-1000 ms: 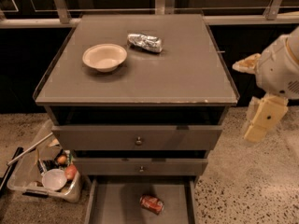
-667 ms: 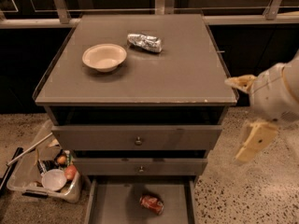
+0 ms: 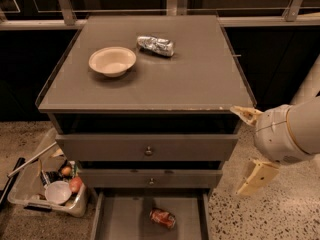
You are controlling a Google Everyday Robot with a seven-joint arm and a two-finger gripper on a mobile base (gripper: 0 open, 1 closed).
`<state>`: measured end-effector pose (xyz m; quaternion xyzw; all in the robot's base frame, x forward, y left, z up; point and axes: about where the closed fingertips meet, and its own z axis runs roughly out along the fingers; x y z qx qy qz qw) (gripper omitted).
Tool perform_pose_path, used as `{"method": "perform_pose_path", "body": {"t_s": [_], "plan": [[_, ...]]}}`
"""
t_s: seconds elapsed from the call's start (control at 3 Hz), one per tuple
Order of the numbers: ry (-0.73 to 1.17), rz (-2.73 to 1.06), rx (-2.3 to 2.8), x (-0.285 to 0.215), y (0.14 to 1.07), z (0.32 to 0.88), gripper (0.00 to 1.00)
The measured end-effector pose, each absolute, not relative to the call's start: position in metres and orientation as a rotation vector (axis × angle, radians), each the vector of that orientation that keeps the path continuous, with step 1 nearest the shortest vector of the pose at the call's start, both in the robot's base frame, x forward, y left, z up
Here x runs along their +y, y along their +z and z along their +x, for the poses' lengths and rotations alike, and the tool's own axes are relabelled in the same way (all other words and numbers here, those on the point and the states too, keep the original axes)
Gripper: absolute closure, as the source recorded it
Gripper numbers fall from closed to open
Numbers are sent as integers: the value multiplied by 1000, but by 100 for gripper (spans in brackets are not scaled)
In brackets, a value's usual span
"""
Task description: Pick coke can from bottom drawer and place on counter
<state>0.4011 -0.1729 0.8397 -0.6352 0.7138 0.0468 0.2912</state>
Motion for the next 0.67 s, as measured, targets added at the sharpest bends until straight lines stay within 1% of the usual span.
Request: {"method": "perform_pose_path", "body": {"t_s": [0.67], "plan": [[271, -1672, 2029, -155, 754, 390, 0]]}}
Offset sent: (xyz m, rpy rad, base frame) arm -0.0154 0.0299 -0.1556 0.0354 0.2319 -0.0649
